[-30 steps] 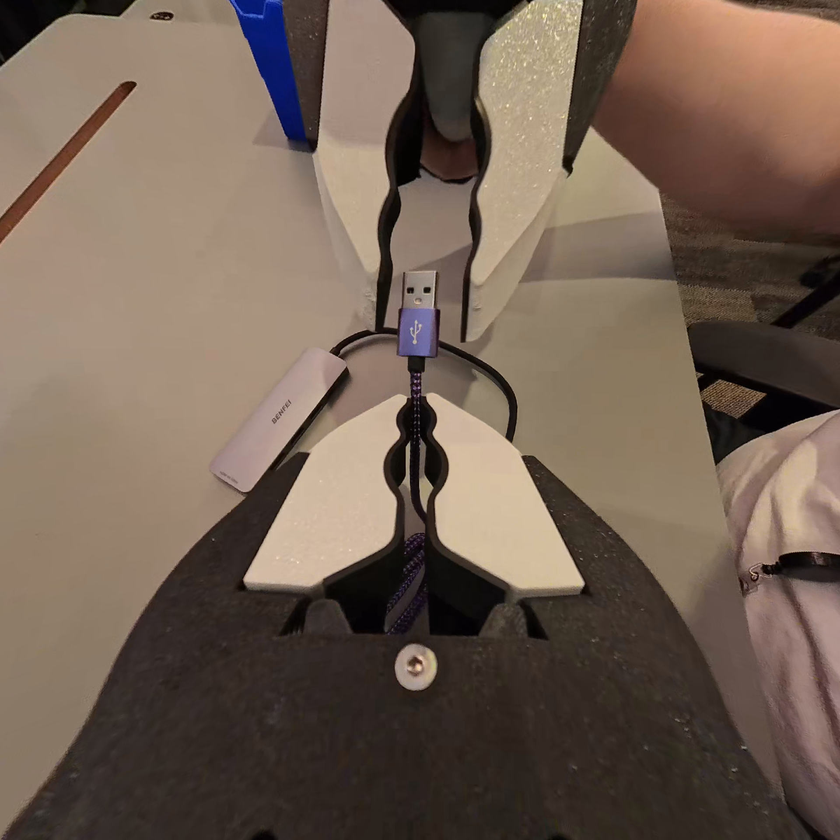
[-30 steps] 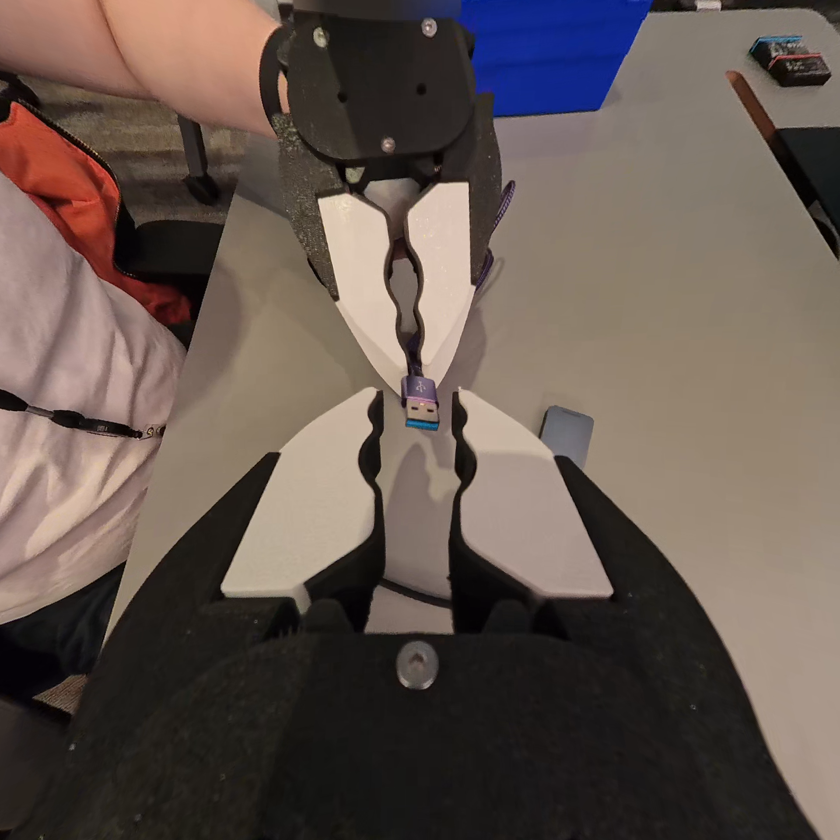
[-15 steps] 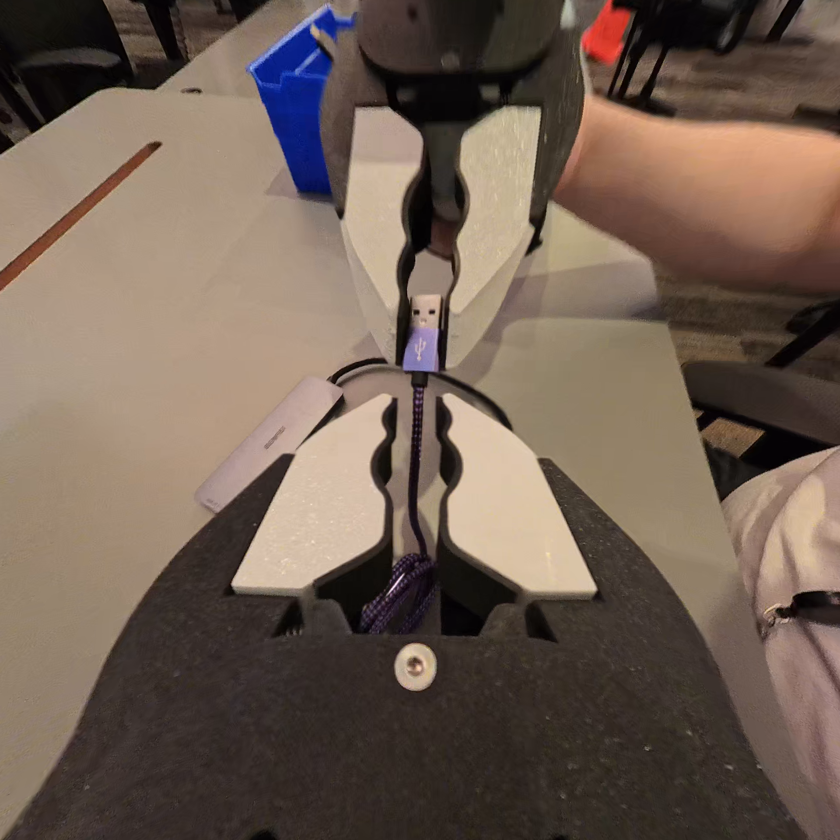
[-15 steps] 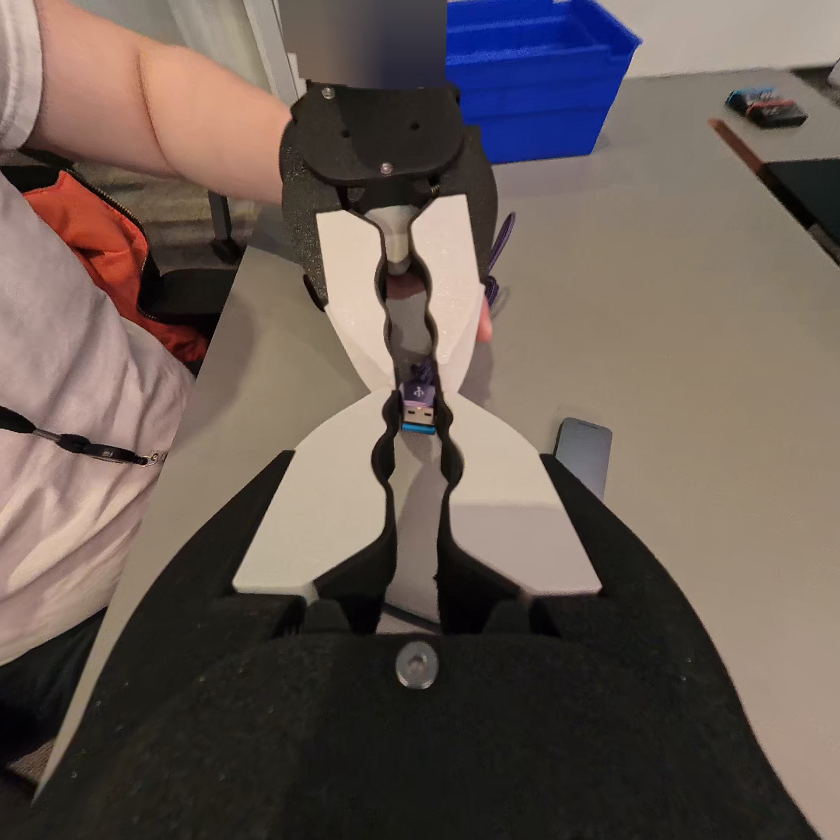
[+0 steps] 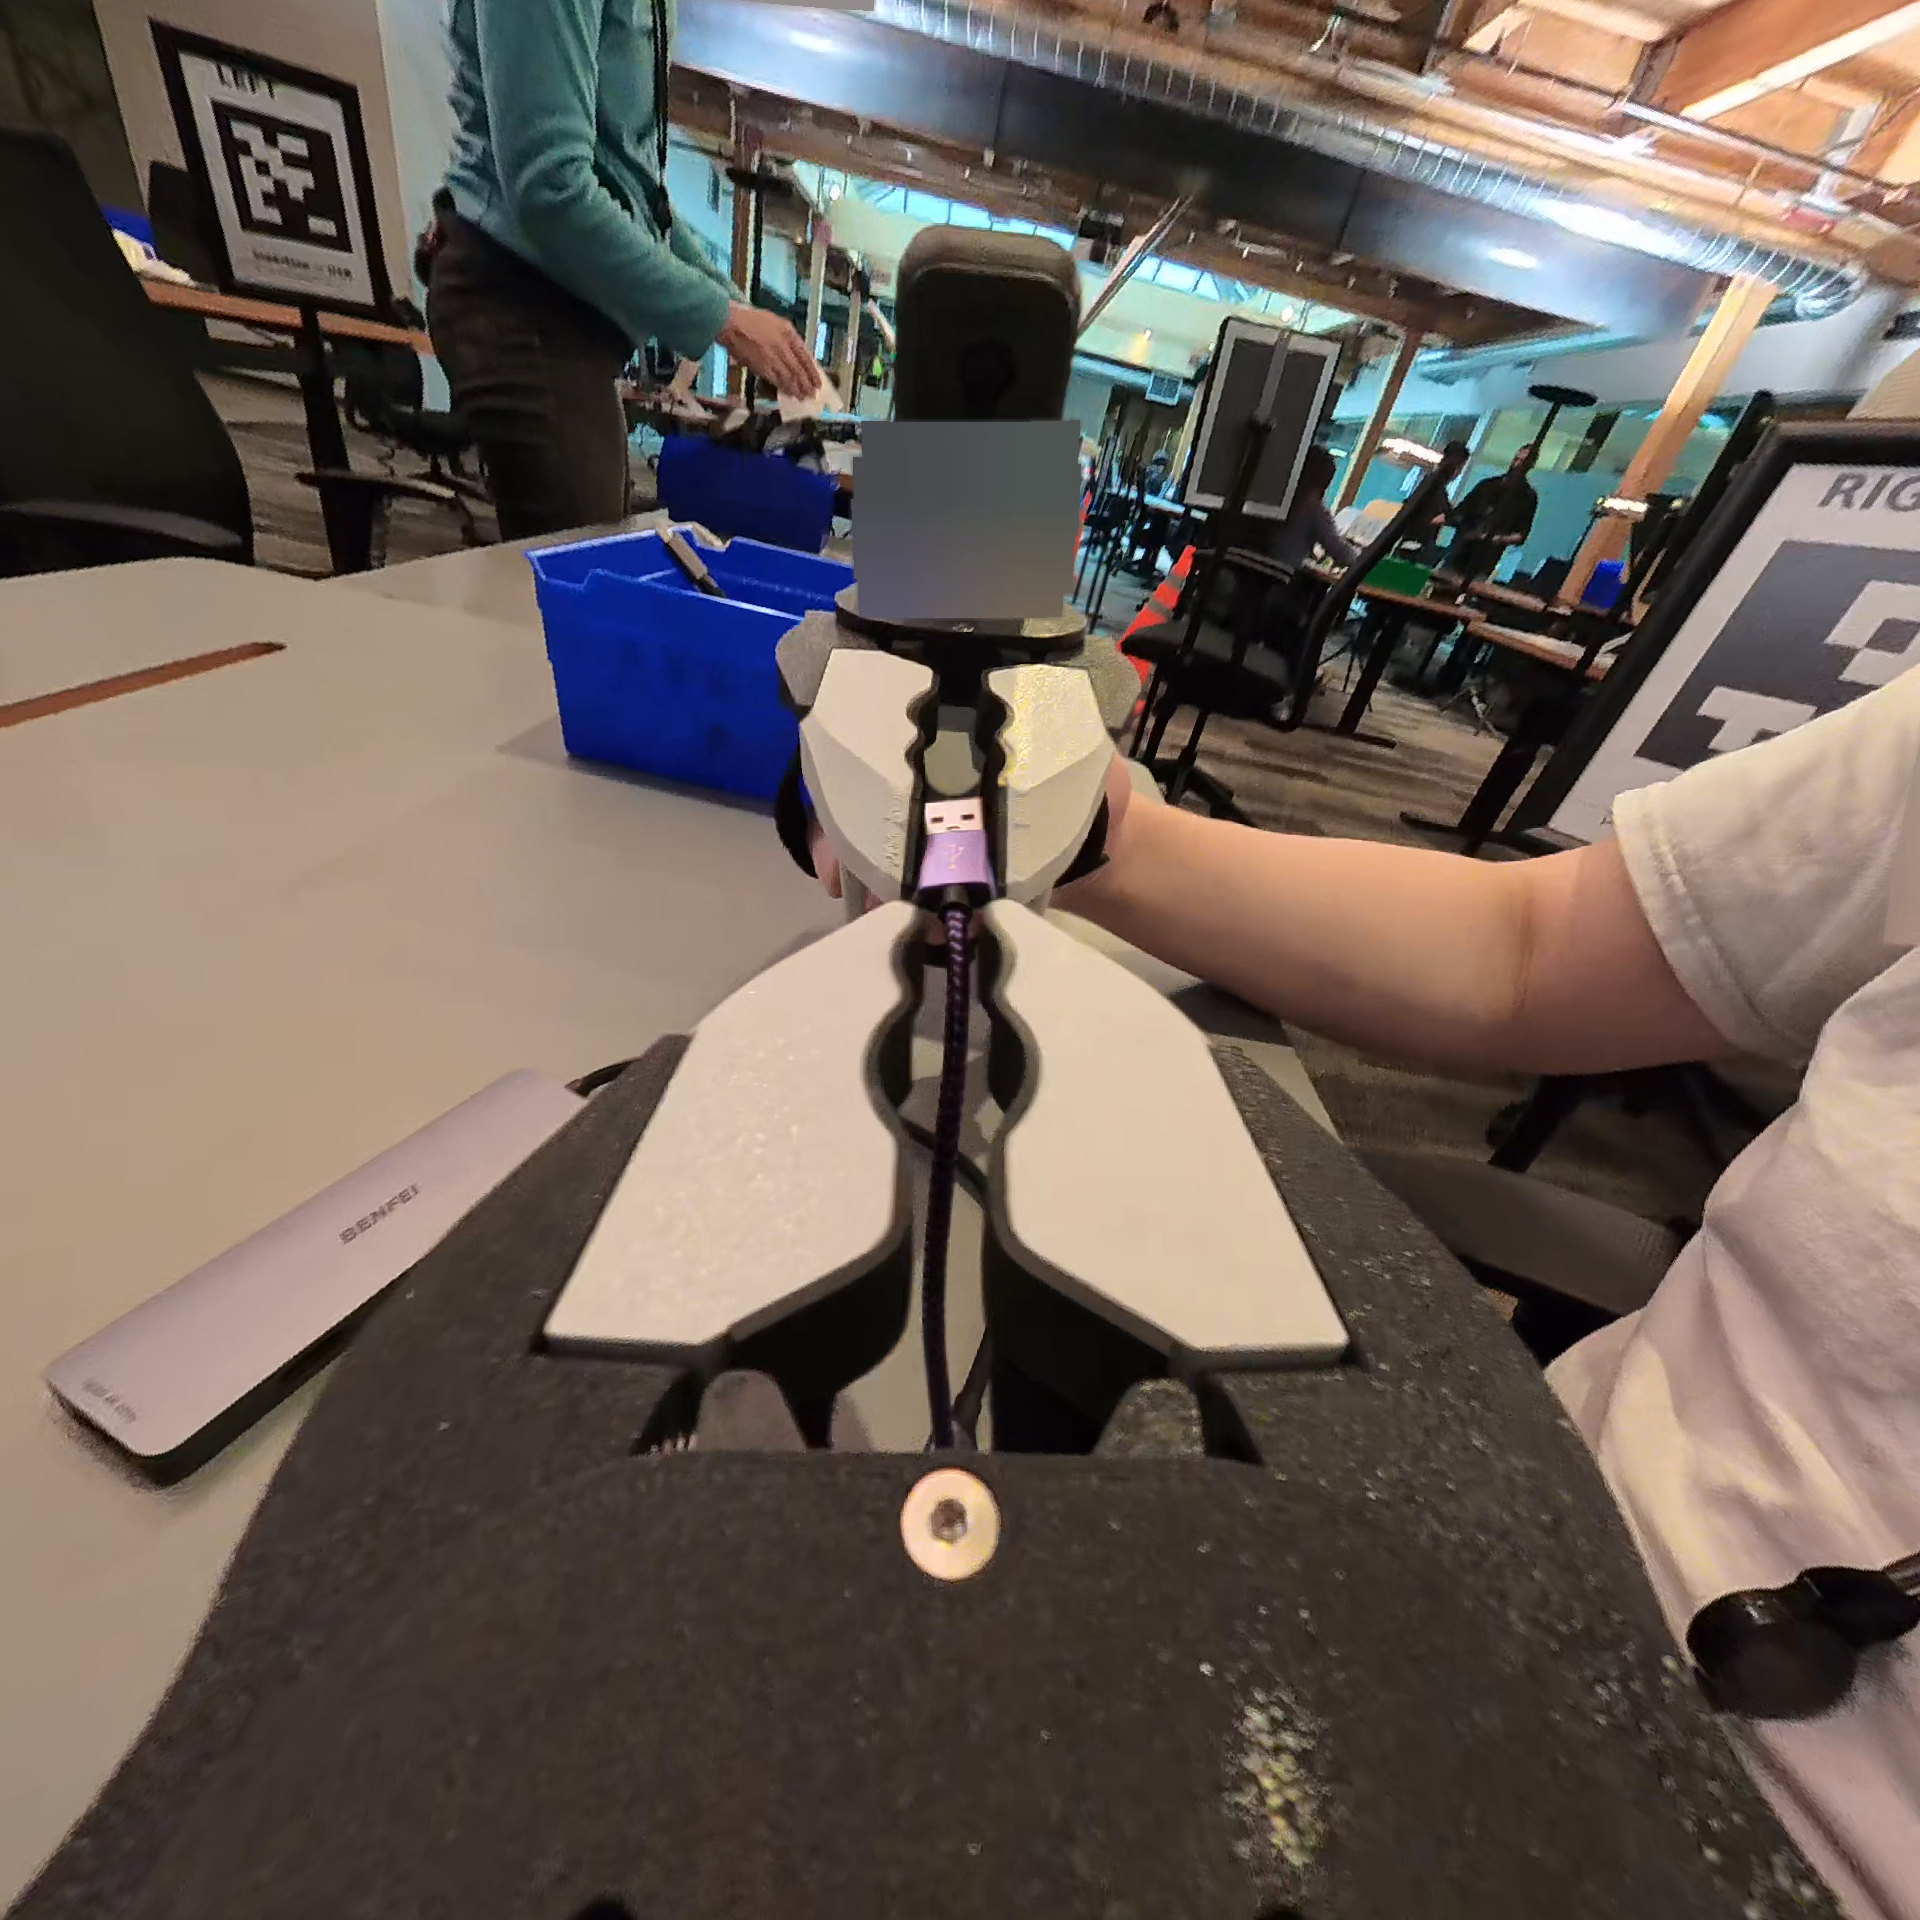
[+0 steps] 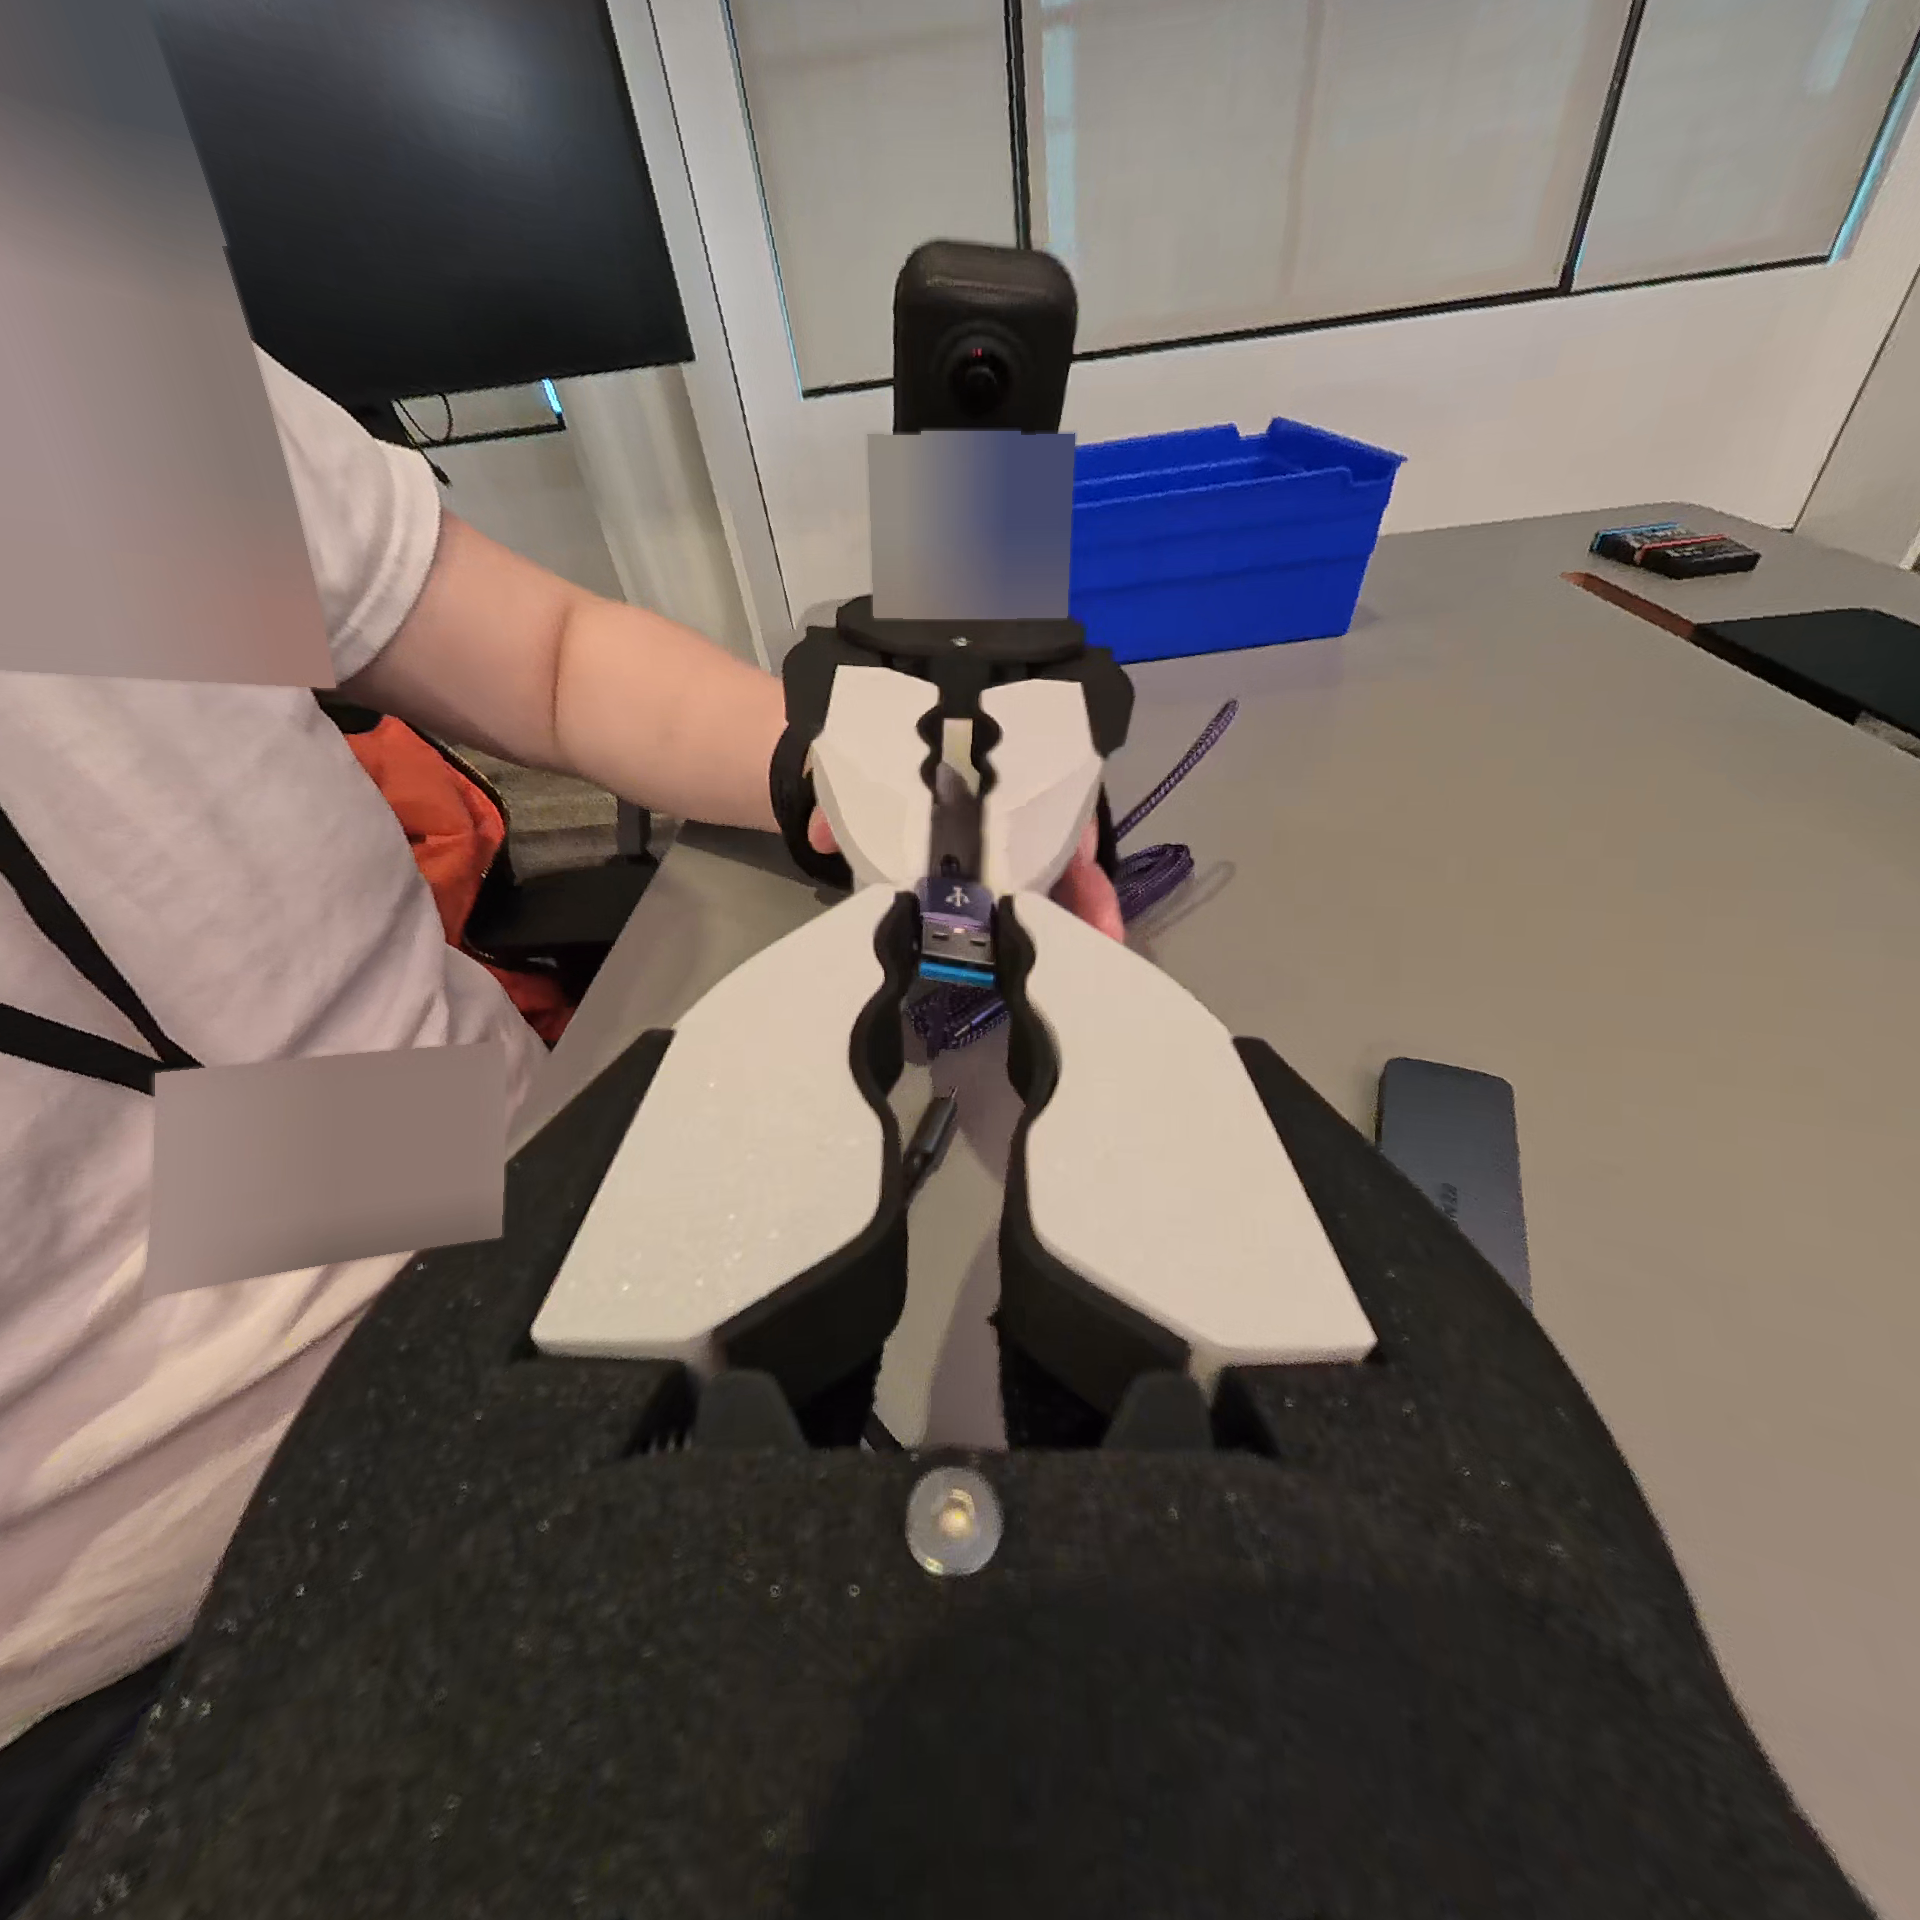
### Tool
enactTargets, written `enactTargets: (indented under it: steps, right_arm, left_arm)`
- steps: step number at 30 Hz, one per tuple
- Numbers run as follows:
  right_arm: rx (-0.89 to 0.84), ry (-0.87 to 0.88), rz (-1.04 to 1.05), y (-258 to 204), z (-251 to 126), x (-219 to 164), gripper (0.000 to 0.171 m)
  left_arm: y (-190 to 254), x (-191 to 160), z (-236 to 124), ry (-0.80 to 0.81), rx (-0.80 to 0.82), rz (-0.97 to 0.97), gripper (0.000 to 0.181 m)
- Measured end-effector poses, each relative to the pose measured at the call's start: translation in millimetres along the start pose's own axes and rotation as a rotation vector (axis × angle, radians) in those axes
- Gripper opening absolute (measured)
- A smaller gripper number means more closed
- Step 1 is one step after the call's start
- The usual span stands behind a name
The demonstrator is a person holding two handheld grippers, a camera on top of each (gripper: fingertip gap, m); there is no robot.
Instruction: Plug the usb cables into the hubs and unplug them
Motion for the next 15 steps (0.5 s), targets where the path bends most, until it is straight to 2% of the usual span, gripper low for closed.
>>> enactTargets:
  steps: [12, 15]
  right_arm:
    - [0.027, -0.046, 0.054, 4.6, -0.4, 3.0, 0.015]
    - [-0.008, -0.059, 0.062, 9.9, -5.6, 8.5, 0.024]
  left_arm:
    - [0.5, -0.4, -1.2, -0.035, 0.028, 0.014, 0.004]
    - [-0.8, 4.1, -6.2, -0.047, 0.038, 0.012, 0.004]
Point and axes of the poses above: each gripper's, where its closed fingertips meet, z out along the fingers, x out of its top, y = z × x across the jaws, the point moved 8 cm from there along -z, back along the fingers, and after that the axes turned 12 degrees about -x, right-handed, at the moved point
